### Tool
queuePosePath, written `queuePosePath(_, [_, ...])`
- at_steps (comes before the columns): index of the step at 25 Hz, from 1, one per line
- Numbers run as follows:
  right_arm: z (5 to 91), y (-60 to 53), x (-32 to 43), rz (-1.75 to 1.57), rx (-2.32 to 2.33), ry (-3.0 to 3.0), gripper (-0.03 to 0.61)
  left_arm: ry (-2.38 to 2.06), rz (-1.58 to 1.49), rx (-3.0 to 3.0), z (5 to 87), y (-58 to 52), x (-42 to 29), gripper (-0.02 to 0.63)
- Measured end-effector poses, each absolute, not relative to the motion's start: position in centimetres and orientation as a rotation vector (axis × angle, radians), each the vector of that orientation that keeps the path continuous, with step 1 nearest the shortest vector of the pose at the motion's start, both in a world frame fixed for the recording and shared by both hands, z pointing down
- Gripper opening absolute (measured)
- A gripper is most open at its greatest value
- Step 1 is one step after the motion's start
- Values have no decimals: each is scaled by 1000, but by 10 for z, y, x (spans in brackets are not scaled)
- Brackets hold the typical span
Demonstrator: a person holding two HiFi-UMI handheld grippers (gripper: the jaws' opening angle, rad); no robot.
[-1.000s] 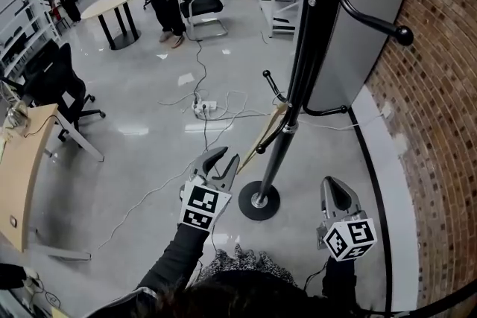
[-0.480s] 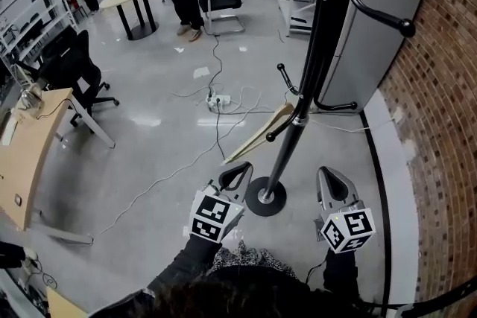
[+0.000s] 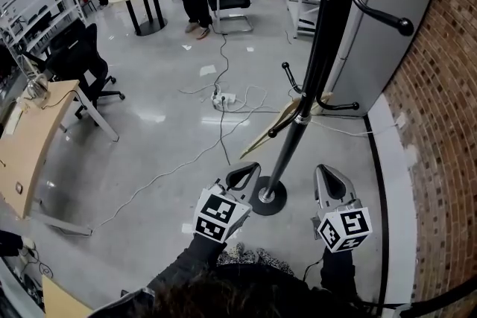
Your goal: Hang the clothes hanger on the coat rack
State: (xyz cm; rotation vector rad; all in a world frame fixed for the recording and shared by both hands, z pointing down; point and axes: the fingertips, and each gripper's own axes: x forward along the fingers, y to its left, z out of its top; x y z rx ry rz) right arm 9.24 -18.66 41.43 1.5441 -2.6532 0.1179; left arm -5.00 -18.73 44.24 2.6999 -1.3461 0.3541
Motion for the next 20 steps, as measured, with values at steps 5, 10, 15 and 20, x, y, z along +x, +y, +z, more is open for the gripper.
queuePosePath(5, [410,-184,93,73,1565,-2609,9,-1372,389,2700,442,-184,-51,7])
queuePosePath(10, [410,-185,93,78,1565,-2610,9,-1392,392,2687,441,-186,-52,6])
queuePosePath(15, [412,-185,93,63,1563,-2598,9,-1407,389,2685,442,-188,-54,6])
queuePosePath(20, [413,-186,94,88,1574,-2594,9,-1404,397,2699,440,-187,-53,6])
